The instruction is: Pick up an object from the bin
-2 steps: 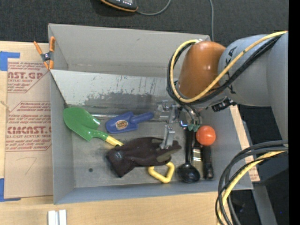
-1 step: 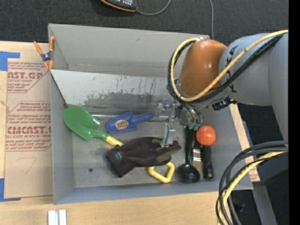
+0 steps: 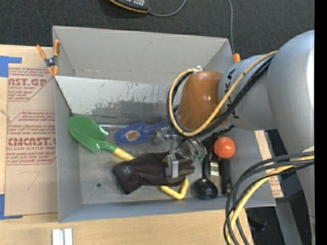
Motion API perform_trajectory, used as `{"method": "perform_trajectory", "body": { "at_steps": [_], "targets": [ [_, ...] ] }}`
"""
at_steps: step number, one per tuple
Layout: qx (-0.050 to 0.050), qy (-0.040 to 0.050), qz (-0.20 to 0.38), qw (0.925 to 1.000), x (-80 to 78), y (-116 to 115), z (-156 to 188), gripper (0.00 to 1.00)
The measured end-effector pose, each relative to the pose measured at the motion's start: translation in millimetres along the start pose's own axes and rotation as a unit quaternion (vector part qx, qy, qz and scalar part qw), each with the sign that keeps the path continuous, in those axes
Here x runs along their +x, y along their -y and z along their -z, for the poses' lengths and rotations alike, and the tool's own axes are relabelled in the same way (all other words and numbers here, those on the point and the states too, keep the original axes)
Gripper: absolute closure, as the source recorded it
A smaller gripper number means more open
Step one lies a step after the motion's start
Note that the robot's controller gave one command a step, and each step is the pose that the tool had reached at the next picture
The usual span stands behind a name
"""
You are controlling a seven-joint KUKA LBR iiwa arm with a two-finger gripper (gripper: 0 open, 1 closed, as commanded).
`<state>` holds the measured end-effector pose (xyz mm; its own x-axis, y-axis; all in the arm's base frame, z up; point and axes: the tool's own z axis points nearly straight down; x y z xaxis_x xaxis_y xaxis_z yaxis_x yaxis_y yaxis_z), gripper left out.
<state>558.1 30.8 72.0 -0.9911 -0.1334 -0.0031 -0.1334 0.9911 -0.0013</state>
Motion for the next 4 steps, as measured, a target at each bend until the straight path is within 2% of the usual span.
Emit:
{"method": "perform_trajectory", "body": {
  "at_steps": [1, 2, 3, 4],
  "targets": [
    [0.000, 0.0060, -0.008, 1.0000, 13.7, 32, 0, 0.00],
    [-0.001, 0.0040, 0.000, 1.0000, 1.4, 5, 2, 0.00],
    [0.000, 0.0070, -0.007, 1.0000, 10.0, 27, 1, 0.00],
    [-0.001, 0.0033, -0.002, 1.0000, 3.8, 11, 4, 1.00]
  ]
}}
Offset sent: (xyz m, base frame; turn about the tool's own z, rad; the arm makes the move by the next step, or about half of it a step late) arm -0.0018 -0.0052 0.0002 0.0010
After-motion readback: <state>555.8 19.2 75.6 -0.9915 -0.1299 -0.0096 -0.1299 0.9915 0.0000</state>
